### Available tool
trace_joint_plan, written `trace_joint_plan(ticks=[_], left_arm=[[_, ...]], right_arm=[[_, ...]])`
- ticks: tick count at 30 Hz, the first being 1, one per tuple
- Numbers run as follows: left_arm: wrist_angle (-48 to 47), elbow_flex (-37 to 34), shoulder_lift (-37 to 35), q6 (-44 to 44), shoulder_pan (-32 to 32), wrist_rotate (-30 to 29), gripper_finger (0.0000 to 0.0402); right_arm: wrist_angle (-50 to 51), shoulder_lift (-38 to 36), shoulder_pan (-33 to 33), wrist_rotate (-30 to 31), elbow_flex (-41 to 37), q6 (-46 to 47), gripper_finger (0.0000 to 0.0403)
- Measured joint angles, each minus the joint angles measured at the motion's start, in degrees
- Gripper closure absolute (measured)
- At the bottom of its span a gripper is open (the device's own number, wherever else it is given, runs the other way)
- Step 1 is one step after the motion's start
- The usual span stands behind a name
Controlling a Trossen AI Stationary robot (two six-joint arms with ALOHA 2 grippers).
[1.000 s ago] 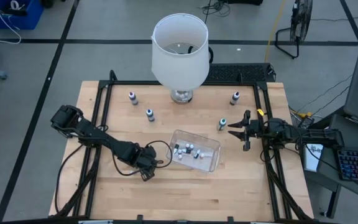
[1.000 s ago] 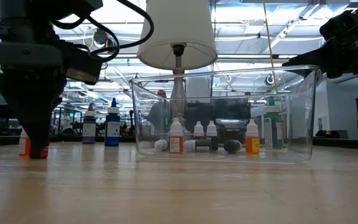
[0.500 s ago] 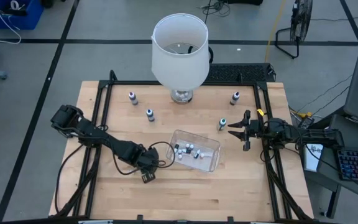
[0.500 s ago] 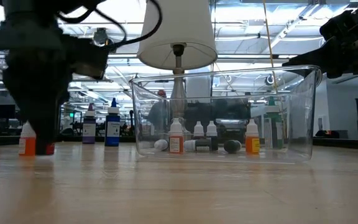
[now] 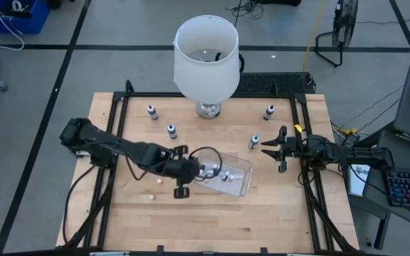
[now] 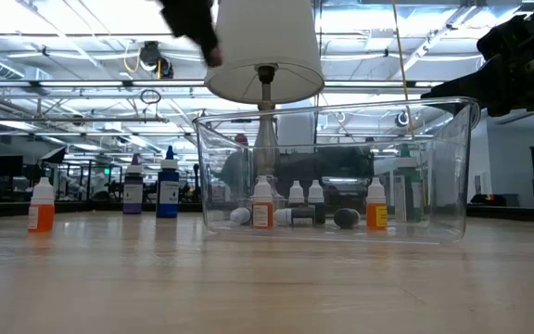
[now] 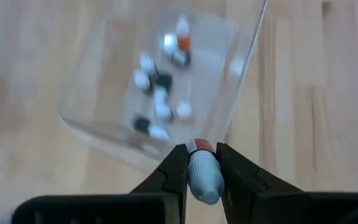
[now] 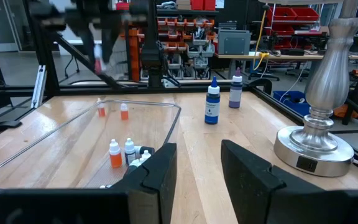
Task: Pick & Place food coloring
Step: Put the red food coloring bottle into the transparent bin
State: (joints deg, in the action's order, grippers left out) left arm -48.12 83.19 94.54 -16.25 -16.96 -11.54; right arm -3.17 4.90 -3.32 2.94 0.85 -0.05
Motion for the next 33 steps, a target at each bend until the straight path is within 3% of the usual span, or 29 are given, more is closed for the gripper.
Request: trace_joint_plan(ticks=[6,16,28,33], left_arm=[[0.3,0.9,3.5,5.3,4.2,2.2,0.0339],[0.6,0.8,15.4,7.6,7.1,12.4,0.0339],[0.5,0.8,18.4,6.0,8.8,15.2,0.0338],[0.6,0.8,18.4,4.5,8.6,16.0,0.0267]], right_arm=[[0.0,0.0,0.0,0.0,0.0,0.0,0.0289],[0.0,0.0,0.0,0.0,0.0,0.0,0.0289],[0.0,0.0,0.0,0.0,0.0,0.0,0.0289],[0.0,0.0,0.0,0.0,0.0,0.0,0.0289]])
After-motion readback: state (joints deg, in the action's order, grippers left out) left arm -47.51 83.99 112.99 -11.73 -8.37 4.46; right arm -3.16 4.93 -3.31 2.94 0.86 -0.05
